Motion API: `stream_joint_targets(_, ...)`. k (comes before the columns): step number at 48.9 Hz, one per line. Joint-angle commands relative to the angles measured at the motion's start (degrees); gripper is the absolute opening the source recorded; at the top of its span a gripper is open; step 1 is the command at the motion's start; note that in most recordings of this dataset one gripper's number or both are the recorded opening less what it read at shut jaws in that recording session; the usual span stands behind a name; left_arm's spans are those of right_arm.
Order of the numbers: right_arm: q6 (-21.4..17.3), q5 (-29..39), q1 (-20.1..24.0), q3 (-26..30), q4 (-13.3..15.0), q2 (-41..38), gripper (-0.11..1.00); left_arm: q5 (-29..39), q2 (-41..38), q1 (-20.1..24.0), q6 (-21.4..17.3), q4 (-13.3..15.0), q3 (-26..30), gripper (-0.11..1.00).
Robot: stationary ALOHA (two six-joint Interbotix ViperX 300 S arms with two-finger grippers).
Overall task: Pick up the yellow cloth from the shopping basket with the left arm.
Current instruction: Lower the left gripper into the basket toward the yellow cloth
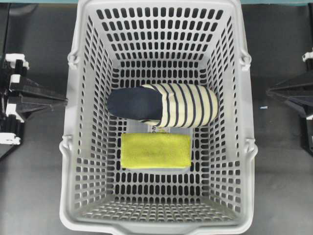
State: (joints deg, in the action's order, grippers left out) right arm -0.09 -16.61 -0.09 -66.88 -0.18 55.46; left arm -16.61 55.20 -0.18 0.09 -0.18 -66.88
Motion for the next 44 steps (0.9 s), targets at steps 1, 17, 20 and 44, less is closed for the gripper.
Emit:
stream_joint_targets(1, -0.26, -0.18, 0.35, 0.35, -0.26, -0.53, 0.00, 2.81, 0.44, -0.44, 1.49, -2.29, 3.43, 0.06)
stream_joint_targets(17, -0.62, 9.40, -0.44, 2.55, -0.26, 0.88, 0.00, 23.73, -5.01, -1.76, 2.90, -2.37, 19.78, 0.00)
stream_joint_targets(20, -0.62, 10.37, -0.44, 2.90, -0.35, 1.14, 0.00, 25.40, -7.21, -2.46, 2.72, -2.37, 22.50, 0.00)
stream_joint_targets(44, -1.05, 14.77, -0.26, 5.01, -0.35, 1.49, 0.79, 46.14, -29.44, -4.75, 3.34, -2.37, 42.54, 0.00)
